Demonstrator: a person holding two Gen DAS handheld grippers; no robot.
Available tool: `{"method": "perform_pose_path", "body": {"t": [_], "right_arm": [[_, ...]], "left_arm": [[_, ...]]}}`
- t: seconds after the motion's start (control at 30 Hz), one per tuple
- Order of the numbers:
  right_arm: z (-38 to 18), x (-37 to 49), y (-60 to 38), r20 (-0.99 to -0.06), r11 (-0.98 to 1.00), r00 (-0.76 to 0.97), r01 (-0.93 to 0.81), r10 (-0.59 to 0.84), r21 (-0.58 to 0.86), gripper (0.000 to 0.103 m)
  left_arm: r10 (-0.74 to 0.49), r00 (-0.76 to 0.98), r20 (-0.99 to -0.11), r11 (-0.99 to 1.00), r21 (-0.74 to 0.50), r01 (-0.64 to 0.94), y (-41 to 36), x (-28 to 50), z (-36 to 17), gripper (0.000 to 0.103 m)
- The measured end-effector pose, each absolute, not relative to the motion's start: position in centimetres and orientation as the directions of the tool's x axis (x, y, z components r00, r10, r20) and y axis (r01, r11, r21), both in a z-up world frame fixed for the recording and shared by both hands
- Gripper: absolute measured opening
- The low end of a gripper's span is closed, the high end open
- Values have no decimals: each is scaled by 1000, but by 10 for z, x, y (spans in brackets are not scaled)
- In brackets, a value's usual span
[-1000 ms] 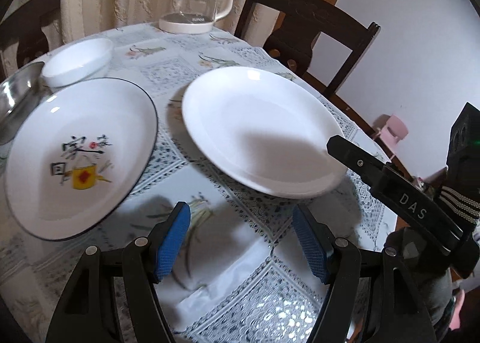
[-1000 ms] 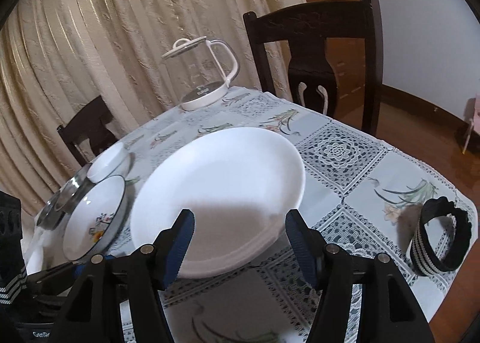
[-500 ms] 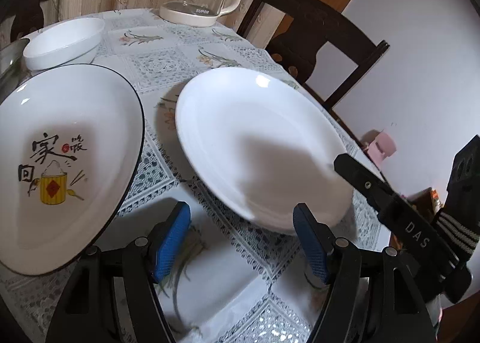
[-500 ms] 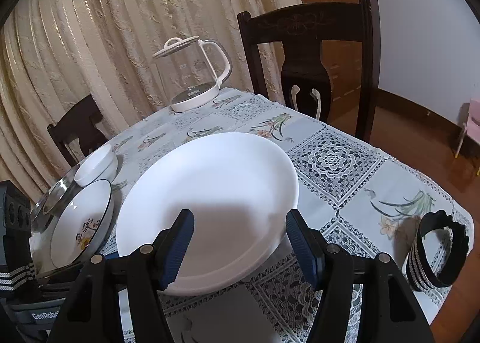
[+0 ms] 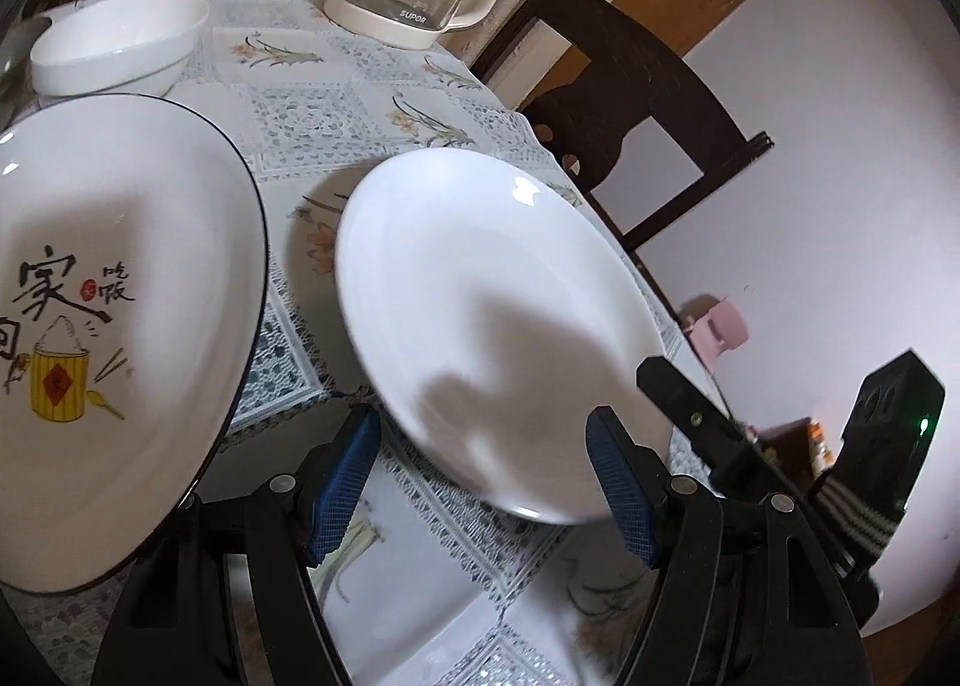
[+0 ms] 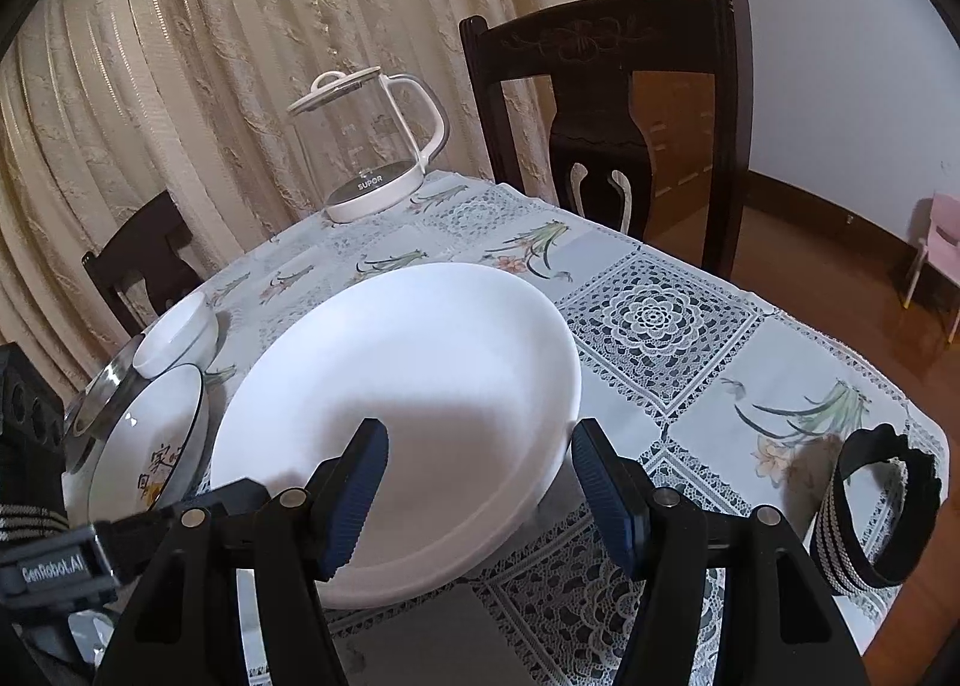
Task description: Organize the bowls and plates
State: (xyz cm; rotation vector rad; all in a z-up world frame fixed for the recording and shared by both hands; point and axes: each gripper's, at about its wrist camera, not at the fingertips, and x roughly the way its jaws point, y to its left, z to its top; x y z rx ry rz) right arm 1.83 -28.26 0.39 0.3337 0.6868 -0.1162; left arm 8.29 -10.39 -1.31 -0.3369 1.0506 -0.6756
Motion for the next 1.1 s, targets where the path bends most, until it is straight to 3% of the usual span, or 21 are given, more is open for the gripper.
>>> {"method": "perform_pose_path", "body": {"t": [1.1], "right_arm": [[-10, 46, -317, -663, 890, 725, 163, 184, 425, 67]], "left_arm": [[-662, 327, -675, 750, -587, 305, -115, 80, -14, 72]]}}
